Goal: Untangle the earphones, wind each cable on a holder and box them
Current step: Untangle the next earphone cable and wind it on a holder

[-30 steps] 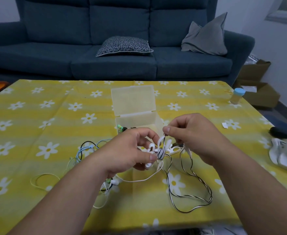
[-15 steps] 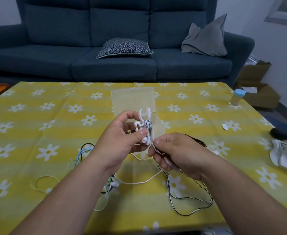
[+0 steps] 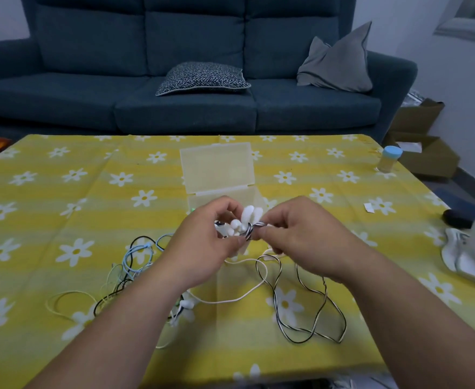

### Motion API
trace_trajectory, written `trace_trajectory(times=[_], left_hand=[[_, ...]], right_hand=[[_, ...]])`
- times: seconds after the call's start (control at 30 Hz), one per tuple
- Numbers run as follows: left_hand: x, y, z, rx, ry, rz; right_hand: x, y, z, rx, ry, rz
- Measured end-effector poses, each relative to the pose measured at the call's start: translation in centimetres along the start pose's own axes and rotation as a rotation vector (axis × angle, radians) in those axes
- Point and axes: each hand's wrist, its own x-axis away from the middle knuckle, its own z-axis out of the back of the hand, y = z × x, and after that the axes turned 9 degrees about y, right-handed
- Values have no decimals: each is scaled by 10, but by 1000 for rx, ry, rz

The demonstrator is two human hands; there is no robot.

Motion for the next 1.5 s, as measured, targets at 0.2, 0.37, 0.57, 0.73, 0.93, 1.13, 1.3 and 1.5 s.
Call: trace_trajectory(times=[0.2,0.37,0.57,0.73,0.93,1.13,1.3,1.5], left_hand=[[2,6,2,42,-177,72],[4,7,2,132,-283,111],[6,11,6,350,-369,146],[6,15,3,481,-214,140],[-2,11,8,538,10,205],[-3,5,10,408,111,220],[-4,4,9,313,98,191],[-1,2,6,105,-21,116]], right_hand=[[-3,10,11,75,194,11],[-6,14,18,-7,173,-2],[-4,21,18,-280,-37,-149],[-3,20,-2,-423,-135,-224],[4,11,-20,-386,-291,-273],[3,8,-14,-335,-296,-252],[3,3,-8,-371,-271,-177],[1,2,8,-423,-144,-143]])
